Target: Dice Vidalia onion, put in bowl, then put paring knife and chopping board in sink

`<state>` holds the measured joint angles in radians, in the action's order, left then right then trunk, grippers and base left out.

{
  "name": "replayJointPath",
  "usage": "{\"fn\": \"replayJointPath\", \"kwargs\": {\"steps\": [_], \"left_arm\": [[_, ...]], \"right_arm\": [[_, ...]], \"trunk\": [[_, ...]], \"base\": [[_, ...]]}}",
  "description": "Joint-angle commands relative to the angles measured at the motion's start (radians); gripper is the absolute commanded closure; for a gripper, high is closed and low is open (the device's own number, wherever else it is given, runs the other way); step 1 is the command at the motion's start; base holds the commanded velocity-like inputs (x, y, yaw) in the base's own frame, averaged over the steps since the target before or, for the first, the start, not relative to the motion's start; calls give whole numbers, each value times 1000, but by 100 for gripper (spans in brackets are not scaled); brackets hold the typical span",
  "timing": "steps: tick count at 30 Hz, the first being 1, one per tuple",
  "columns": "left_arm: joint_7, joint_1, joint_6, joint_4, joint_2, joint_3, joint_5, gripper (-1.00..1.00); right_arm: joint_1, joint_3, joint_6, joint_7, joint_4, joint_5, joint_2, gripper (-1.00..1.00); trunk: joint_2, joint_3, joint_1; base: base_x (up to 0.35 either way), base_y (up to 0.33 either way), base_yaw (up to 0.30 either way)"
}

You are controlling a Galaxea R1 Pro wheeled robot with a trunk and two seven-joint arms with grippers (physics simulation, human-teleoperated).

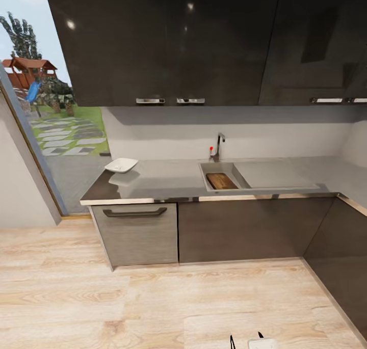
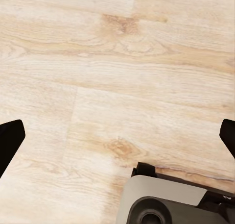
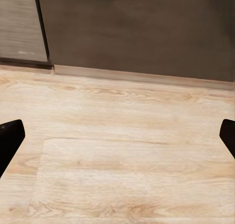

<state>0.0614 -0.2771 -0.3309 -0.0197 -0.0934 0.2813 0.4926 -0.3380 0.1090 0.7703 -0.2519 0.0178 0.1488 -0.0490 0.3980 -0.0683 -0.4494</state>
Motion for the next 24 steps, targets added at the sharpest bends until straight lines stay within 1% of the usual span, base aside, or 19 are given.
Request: {"fn": "replayJointPath", "kwargs": {"steps": [1,8,9,11,12,13,14,15,16,17,18,19,21,22,24], "left_arm": [[5,-1,-2,0,0,9,4,-100],[5,-1,-1,8,1,9,6,-100],[4,-1,-1,15,2,9,6,-100],[4,-1,1,29,6,9,6,-100],[5,-1,2,41,10,9,6,-100],[5,-1,3,65,20,9,6,-100],[6,-1,4,78,26,9,7,-100],[6,-1,6,83,29,9,7,-100],[7,-1,9,89,31,8,7,-100],[7,-1,26,95,34,8,8,-100],[7,-1,36,96,34,8,8,-100],[7,0,68,98,34,8,9,-100],[-1,2,158,101,34,7,9,-100],[-8,5,202,101,32,7,9,-100],[-48,21,255,103,27,7,9,-100]], "right_arm": [[-1,8,0,-10,-1,5,0,-100],[-1,6,-10,-16,-2,5,2,-100],[-1,6,-19,-18,-3,6,3,-100],[4,6,-55,-19,-4,5,14,-100],[16,6,-96,-18,-4,5,30,-100],[38,6,-173,-14,-4,3,58,-100],[49,6,-228,-12,-4,-1,73,-100],[53,6,-256,-12,-4,-4,79,-100],[58,5,-311,-10,-5,-14,88,-100],[67,5,-400,-5,-5,-40,98,-100],[70,5,-431,0,-5,-50,101,-100],[77,5,-493,22,-5,-73,106,-100],[91,5,-600,111,-5,-114,113,-100],[97,5,-636,161,-6,-128,117,-100],[113,5,-674,235,-6,-144,139,-100]], "trunk": [[2,-1,-1],[2,7,-1],[2,8,-1],[2,8,-1],[2,8,-1],[2,8,-1],[2,8,-1],[2,8,-1],[2,8,-1],[2,8,-1],[2,8,-1],[2,8,-1],[2,8,-1],[2,8,-1],[2,8,-1]], "base": [[0,0,0],[0,0,0],[0,0,0],[0,0,0],[0,0,0],[0,0,0],[0,0,0],[0,0,0],[0,0,0],[0,0,0],[0,0,0],[0,0,0],[0,0,0],[0,0,0],[0,0,0]]}}
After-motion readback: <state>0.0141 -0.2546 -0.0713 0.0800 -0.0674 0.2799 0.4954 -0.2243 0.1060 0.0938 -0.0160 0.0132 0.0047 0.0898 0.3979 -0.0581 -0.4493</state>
